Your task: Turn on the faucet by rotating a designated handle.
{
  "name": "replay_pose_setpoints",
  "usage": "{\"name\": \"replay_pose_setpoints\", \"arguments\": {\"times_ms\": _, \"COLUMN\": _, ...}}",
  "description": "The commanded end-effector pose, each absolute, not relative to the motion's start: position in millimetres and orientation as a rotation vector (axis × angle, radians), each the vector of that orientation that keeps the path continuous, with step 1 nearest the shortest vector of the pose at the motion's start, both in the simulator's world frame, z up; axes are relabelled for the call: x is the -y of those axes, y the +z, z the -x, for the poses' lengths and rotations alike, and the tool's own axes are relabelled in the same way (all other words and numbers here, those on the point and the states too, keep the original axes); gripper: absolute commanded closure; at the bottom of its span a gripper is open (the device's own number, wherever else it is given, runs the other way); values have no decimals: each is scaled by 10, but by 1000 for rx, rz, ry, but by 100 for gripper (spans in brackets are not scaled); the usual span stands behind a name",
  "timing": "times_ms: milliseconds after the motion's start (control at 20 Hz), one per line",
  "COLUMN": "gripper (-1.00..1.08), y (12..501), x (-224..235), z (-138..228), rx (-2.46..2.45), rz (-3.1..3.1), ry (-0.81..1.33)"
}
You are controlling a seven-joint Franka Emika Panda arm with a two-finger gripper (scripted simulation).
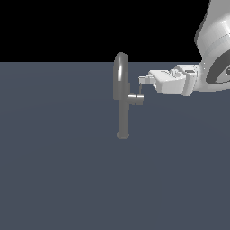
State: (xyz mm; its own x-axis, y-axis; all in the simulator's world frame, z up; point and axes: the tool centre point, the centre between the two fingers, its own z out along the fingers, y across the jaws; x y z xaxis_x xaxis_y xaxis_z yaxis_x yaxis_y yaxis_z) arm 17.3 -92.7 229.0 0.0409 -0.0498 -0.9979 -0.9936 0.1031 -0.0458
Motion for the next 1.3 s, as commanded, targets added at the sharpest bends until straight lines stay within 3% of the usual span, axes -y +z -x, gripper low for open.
{"name": "replay_pose_setpoints", "arguments": {"times_ms": 0, "gripper": 108, "y": 2199, "x": 918, "z": -176, "rx": -1272, "rz": 1135, "ry": 1089}}
{"name": "replay_pose_setpoints", "arguments": {"times_ms": 750, "gripper": 108, "y": 2122, "x": 898, "z": -174, "rx": -1280, "rz": 1094, "ry": 1098}}
{"name": "replay_pose_setpoints", "arguments": {"times_ms": 1250, "gripper": 108, "y": 2228, "x": 870, "z": 16, "rx": -1280, "rz": 1094, "ry": 1098}}
